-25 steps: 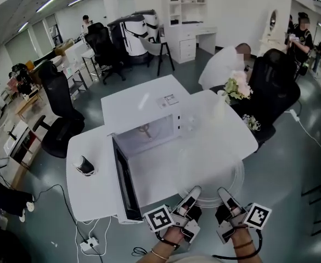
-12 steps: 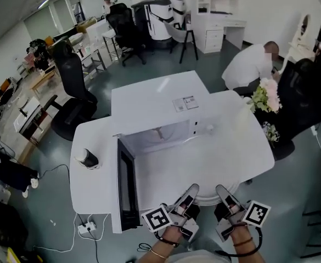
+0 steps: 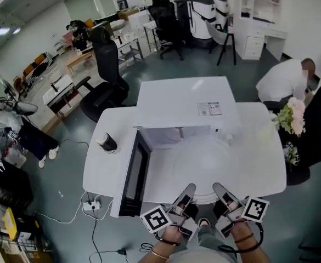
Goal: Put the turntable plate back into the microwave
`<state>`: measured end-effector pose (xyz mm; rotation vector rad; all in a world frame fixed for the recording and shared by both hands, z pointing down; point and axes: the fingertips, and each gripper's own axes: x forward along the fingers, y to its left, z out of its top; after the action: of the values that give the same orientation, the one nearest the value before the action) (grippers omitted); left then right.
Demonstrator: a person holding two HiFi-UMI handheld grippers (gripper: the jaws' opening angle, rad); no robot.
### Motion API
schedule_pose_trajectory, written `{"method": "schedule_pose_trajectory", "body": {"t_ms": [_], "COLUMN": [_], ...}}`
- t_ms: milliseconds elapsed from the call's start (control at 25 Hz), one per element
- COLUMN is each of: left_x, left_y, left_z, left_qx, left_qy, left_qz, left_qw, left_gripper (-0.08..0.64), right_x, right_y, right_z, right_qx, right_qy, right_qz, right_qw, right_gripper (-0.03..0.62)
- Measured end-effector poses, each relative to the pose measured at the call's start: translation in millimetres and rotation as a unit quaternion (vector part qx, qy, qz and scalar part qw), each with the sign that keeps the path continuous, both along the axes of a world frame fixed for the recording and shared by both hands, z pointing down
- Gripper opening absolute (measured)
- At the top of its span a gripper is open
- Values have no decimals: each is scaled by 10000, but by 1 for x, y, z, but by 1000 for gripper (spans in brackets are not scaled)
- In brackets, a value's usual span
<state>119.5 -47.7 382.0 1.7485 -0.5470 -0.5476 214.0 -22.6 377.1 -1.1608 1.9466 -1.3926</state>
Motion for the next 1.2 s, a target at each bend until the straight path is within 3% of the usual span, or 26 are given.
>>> {"method": "schedule_pose_trajectory", "body": {"t_ms": [200,440,680,880,1200], "left_x": [-10,-26,-28,-29,-31], "left_y": [-11,-20,-42,-59,-72], "left_z": [6,26,64,99,112], "left_qx": [-80,-167,-101,-277,-247], "left_qy": [-42,-28,-39,145,250], "left_qz": [-578,-931,-989,-1032,-1019], "left_qw": [9983,9955,9950,9942,9942], "left_gripper": [52,52,52,52,55], "right_x": [-7,-24,-26,-29,-33], "right_y": [-21,-39,-61,-80,-92], "right_z": [8,25,65,92,104], "right_qx": [-47,-134,-256,-238,-107], "right_qy": [-91,-166,-82,-110,-325], "right_qz": [-516,-899,-1004,-944,-843], "right_qw": [9986,9957,9946,9952,9959], "right_gripper": [77,77,77,75,69]}}
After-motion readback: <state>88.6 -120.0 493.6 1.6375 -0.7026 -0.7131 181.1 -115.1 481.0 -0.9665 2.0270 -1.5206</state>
